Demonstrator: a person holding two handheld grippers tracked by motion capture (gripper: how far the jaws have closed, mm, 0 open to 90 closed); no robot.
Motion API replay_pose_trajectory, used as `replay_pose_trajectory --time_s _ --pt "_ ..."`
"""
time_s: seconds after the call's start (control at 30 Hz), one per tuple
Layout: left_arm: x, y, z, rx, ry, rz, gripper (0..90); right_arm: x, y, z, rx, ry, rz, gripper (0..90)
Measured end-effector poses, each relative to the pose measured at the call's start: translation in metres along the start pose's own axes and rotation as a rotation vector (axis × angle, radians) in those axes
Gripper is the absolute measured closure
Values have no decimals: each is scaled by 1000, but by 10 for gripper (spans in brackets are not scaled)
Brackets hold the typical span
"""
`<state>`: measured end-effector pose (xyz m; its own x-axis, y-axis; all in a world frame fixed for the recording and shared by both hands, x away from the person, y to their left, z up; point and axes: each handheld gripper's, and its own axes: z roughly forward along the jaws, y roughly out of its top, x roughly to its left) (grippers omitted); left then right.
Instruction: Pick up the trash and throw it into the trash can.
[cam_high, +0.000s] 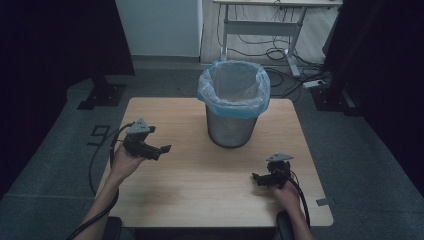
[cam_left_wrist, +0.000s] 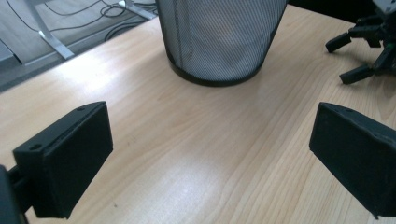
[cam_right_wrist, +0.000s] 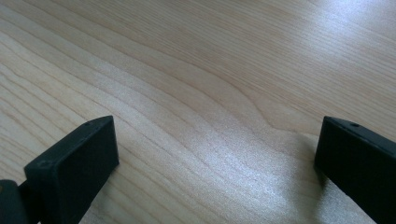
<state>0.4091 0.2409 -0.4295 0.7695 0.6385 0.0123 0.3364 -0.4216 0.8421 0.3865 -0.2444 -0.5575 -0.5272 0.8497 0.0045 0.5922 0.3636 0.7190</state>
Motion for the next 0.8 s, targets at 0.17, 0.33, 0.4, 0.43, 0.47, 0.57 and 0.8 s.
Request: replay_pose_trajectory --time_s 0.17,0.33,0.4,0.43,0.47,0.57,0.8 --pt "-2 -17 6 -4 -2 -3 0 0 0 0 0 0 1 0" --pt "-4 -32 12 -1 -8 -12 0 0 0 0 1 -1 2 0" --pt "-6 -43 16 4 -11 -21 0 0 0 0 1 -1 2 0" --pt "-6 -47 17 3 -12 -23 0 0 0 0 0 -1 1 0" --pt "-7 -51 19 -1 -15 -24 0 0 0 0 0 -1 1 0" --pt "-8 -61 22 -10 -25 -39 0 0 0 0 0 -1 1 0" --pt "-11 -83 33 47 -20 -59 0 0 0 0 0 -1 1 0"
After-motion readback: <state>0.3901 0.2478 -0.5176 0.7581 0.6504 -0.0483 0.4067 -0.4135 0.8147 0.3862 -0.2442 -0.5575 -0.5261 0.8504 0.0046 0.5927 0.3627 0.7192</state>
